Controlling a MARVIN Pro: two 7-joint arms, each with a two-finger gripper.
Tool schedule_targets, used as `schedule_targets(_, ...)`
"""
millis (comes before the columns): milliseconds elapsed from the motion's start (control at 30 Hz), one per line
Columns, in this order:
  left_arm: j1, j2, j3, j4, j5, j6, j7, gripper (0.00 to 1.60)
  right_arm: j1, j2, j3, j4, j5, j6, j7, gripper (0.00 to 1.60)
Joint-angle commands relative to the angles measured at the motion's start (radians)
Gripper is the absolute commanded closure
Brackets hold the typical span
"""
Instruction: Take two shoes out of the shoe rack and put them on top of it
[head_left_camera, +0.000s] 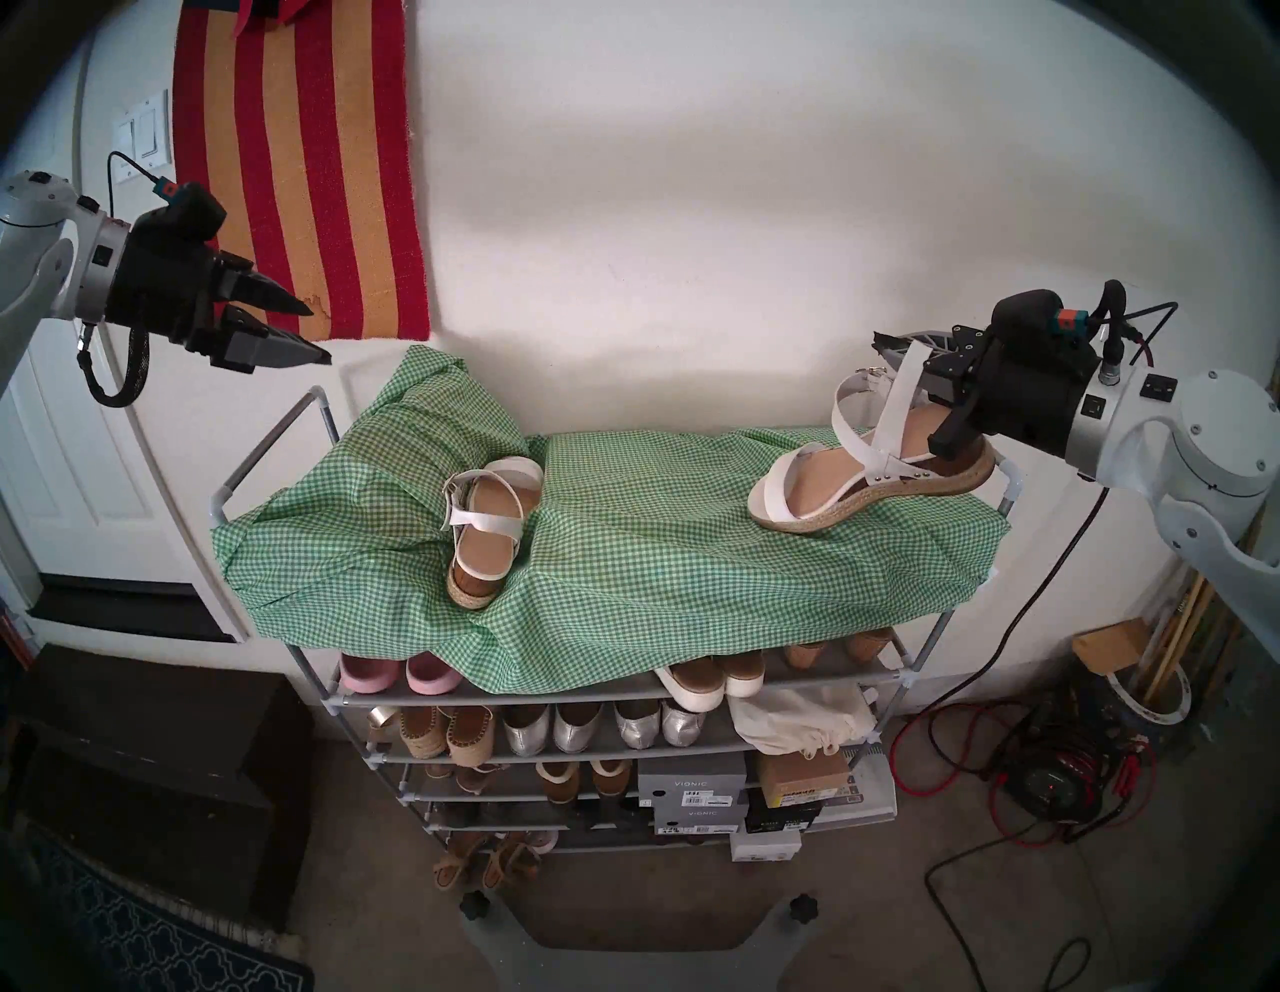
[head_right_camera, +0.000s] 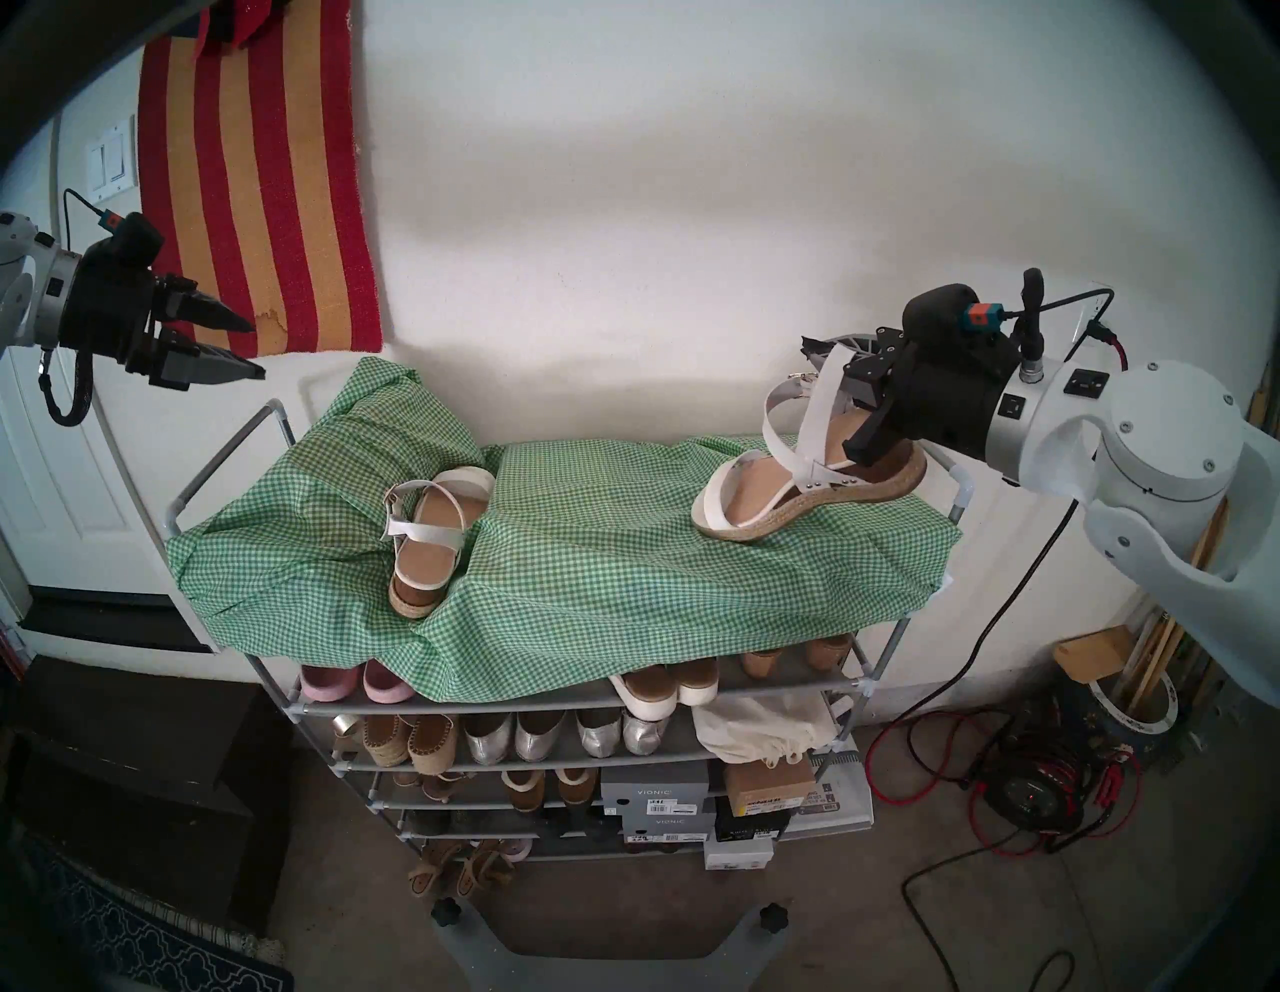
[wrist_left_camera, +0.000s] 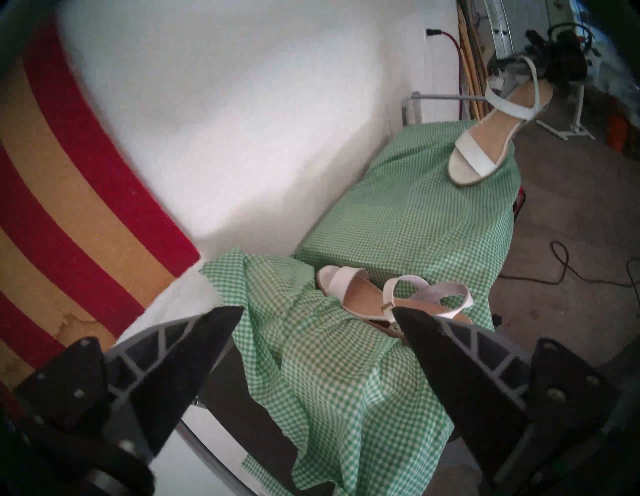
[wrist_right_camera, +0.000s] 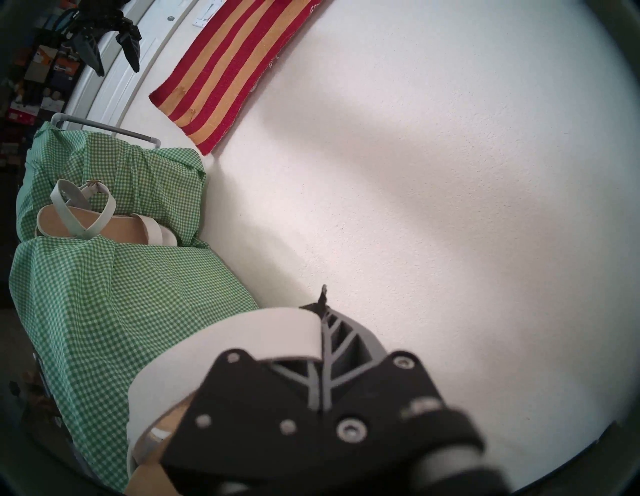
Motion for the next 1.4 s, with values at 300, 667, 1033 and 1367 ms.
schedule_targets(300, 0.037, -0.116, -0.013, 0.089, -0.070, -0.011, 0.147, 0.00, 0.037, -0.002, 0.010, -0.007, 0.017, -0.011, -0.006, 1.60)
schedule_targets(667, 0.058, -0.169, -0.039, 0.126, -0.117, -0.041, 0.245, 0.00, 0.061, -0.002, 0.015, -0.003, 0.028, -0.017, -0.009, 1.60)
schedule_targets(1033, 0.076, -0.205, -0.063, 0.147, -0.150, -0.070, 0.308, 0.00, 0.077, -0.002, 0.011, -0.013, 0.046, -0.026, -0.015, 1.60)
schedule_targets(1367, 0.094, -0.235, -0.087, 0.160, -0.180, -0.098, 0.359, 0.00, 0.086, -0.002, 0.006, -0.017, 0.061, -0.033, -0.020, 1.60)
